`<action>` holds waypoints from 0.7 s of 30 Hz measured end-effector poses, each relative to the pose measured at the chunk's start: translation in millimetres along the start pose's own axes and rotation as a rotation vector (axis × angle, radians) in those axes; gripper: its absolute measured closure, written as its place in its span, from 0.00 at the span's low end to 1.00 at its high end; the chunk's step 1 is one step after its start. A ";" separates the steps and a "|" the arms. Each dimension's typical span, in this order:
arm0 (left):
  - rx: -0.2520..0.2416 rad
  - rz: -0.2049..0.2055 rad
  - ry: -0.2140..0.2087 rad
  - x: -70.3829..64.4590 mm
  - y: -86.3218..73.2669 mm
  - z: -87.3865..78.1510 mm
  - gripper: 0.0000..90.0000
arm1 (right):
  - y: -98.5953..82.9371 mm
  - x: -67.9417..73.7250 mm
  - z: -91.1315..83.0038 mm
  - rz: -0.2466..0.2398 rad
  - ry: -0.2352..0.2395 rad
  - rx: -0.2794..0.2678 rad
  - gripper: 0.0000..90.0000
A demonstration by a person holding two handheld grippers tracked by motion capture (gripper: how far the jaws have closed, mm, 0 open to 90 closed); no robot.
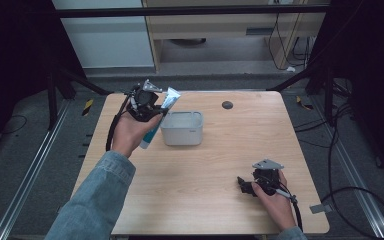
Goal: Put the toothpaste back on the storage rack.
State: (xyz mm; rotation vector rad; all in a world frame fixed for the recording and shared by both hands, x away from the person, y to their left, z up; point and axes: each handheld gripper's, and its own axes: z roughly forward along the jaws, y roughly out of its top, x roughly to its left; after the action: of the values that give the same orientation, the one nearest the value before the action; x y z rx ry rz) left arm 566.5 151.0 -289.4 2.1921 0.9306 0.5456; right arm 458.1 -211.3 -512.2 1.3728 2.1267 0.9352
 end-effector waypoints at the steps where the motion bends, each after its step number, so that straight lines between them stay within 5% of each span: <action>1: -0.003 0.001 0.000 -0.5 2.7 0.2 0.88 | 0.0 0.0 -0.2 0.001 0.001 0.001 0.09; 8: -0.048 0.007 0.004 -3.2 22.9 3.2 0.88 | -0.4 0.1 -0.8 -0.001 0.004 0.003 0.09; 21: -0.128 -0.010 0.010 -4.9 37.6 15.5 0.88 | -1.1 0.4 -1.3 -0.005 0.004 0.001 0.09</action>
State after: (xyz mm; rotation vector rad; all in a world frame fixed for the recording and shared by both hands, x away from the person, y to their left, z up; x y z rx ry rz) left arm 589.9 121.5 -273.2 2.0711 0.8872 0.5951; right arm 456.4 -211.6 -512.1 1.3668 2.1329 0.9360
